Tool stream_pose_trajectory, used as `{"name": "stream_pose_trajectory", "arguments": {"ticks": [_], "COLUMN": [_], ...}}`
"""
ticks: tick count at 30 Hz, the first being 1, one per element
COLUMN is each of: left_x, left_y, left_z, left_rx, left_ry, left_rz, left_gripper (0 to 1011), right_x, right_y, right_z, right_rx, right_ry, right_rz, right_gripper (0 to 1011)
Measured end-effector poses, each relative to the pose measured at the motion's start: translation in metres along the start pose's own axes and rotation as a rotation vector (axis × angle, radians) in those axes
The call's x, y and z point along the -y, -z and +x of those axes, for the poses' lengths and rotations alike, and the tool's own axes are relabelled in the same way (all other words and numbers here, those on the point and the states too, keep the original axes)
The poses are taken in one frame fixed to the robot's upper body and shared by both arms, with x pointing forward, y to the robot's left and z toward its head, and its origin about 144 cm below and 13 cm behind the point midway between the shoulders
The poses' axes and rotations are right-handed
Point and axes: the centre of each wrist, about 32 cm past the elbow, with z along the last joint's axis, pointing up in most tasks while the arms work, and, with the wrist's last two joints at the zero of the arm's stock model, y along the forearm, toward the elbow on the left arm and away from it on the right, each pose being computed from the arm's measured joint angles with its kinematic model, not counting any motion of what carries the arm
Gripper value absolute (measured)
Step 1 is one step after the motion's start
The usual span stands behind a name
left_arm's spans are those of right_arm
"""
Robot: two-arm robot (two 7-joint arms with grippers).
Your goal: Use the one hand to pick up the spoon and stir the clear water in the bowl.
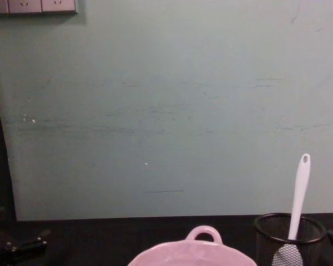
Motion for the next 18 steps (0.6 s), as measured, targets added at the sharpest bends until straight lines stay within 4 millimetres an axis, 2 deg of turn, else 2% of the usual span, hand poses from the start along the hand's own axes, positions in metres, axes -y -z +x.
{"name": "stream_pose_trajectory", "arguments": {"ticks": [18], "left_x": [0.0000], "left_y": [0.0000], "left_z": [0.0000], "left_rx": [0.000], "left_ry": [0.000], "left_rz": [0.000], "left_gripper": [1011], "right_x": [0.0000], "right_y": [0.0000], "right_z": [0.0002], "right_rx": [-0.001], "right_ry": [0.000], "right_rz": [0.000], "right_gripper": [1002]}}
